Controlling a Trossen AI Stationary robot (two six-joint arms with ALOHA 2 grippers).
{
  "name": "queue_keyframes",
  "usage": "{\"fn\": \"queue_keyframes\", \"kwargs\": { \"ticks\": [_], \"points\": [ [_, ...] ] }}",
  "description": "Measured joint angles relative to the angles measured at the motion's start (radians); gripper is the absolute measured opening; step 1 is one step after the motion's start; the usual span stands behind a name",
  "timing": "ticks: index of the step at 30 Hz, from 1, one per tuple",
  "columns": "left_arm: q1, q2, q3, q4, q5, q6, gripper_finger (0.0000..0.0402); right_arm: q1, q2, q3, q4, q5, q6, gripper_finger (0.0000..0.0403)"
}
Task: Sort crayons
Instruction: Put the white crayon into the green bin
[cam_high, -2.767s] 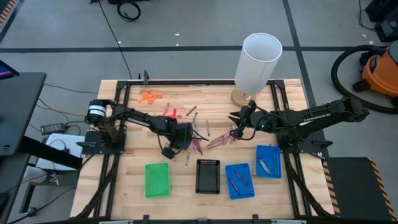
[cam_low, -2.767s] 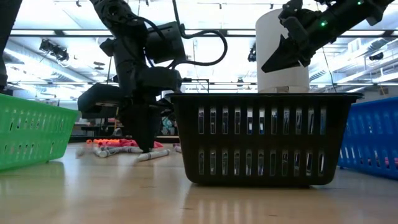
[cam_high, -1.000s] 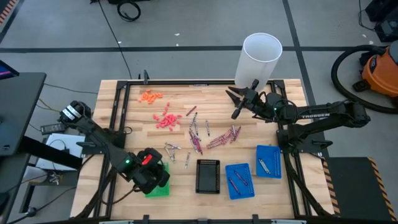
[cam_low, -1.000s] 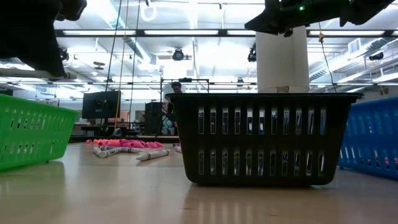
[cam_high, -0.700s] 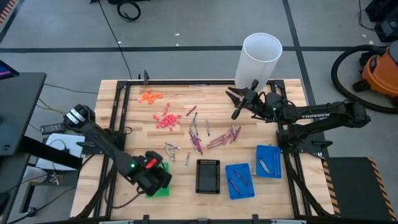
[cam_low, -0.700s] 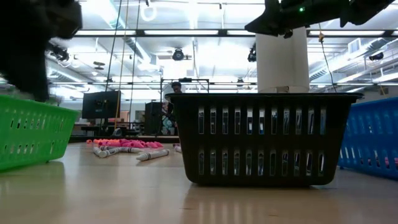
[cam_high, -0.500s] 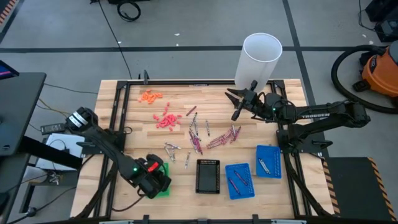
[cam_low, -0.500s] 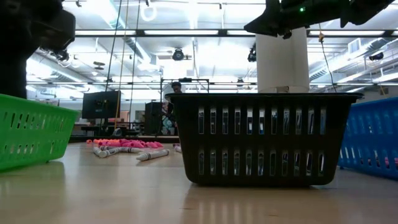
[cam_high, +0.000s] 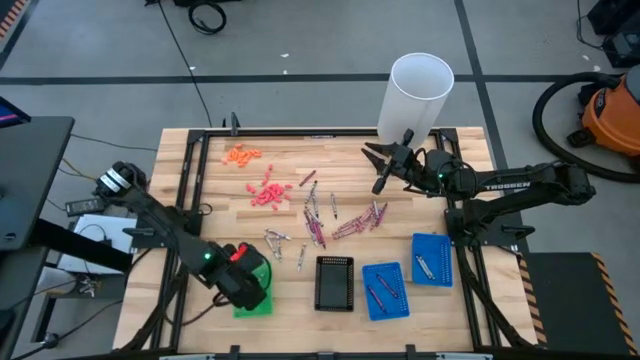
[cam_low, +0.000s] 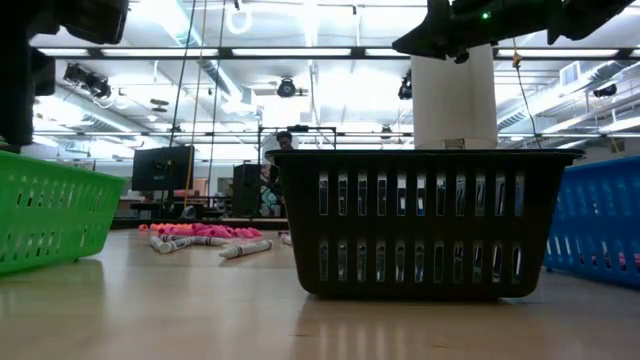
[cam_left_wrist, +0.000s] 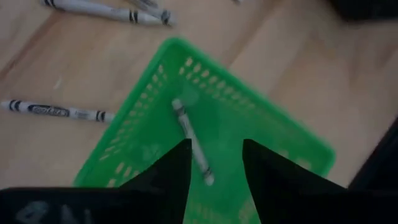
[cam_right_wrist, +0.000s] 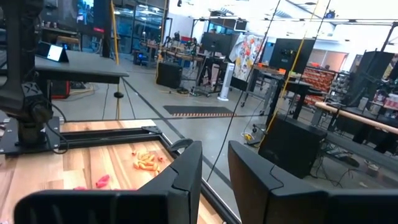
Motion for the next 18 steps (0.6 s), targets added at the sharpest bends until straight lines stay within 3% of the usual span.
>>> {"fn": "queue_keyframes", "kwargs": {
  "ticks": [5,9,14,18],
  "points": [
    [0.038,-0.057,0.0,-0.087,0.181,0.184,0.0155,0.0,0.001,0.0,-0.014,0.0,0.002,0.0087],
    [0.038,-0.076,0.0,-0.204,0.238,0.414,0.0155,0.0,0.001,0.0,-0.032,-0.023,0.033,0.0087],
    [0.03,-0.075,0.0,-0.401,0.239,0.733,0.0155,0.0,0.001,0.0,-0.048,-0.048,0.046,0.0087],
    [0.04,-0.074,0.0,-0.502,0.16,0.864,0.0155,0.0,0.001,0.0,-0.078,-0.052,0.053,0.0087]
  ]
}}
